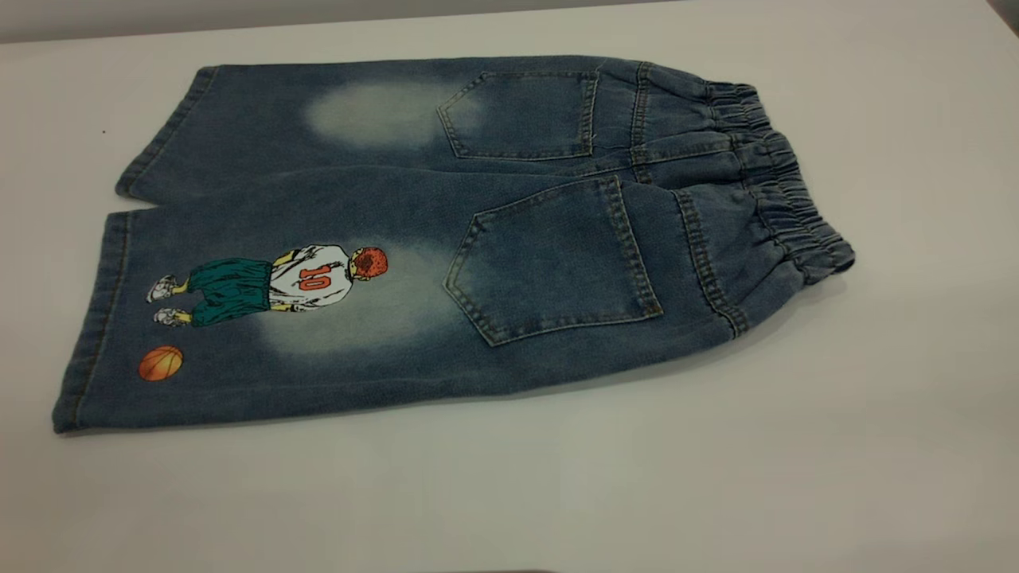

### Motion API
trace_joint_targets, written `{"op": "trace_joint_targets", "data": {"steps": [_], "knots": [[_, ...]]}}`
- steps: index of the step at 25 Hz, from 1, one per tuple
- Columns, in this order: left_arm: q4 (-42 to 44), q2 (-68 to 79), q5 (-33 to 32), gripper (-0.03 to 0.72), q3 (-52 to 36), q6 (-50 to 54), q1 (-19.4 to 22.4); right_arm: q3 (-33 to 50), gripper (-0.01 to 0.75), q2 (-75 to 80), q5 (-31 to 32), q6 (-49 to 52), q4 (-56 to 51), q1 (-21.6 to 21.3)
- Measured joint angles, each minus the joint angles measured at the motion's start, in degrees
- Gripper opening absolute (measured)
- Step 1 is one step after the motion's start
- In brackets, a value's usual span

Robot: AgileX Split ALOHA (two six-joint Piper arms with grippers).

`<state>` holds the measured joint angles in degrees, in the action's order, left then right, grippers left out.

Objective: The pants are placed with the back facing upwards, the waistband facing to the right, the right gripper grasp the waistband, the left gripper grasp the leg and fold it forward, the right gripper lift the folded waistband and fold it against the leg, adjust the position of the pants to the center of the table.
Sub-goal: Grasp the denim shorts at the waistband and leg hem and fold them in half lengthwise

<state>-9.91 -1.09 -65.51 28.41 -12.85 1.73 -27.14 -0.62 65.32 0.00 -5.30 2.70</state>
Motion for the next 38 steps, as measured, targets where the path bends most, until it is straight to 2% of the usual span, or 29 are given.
{"op": "trace_joint_targets", "data": {"steps": [12,16,22,27,31,38], "knots": [[-1.83,0.24,0.83,0.517,0.0,3.49,0.0,0.0,0.24,0.0,-0.96,0.0,-6.22,0.0],[-0.3,6.4,5.28,0.517,1.09,9.52,0.0,-1.4,0.272,2.28,-2.7,1.06,-7.78,0.0],[0.12,23.84,17.48,0.517,2.26,13.26,0.0,-3.5,0.413,15.19,-12.28,1.78,-9.02,0.0],[-4.44,37.63,29.72,0.517,2.27,13.43,0.0,-3.5,0.533,29.89,-21.64,1.85,-9.38,0.0],[-8.33,47.56,37.18,0.517,2.27,11.32,0.0,-3.5,0.556,42.06,-29.98,1.85,-10.84,0.0],[-12.88,61.74,43.86,0.517,2.27,4.69,0.0,-3.5,0.57,63.95,-38.89,-1.66,-18.84,0.0]]}}
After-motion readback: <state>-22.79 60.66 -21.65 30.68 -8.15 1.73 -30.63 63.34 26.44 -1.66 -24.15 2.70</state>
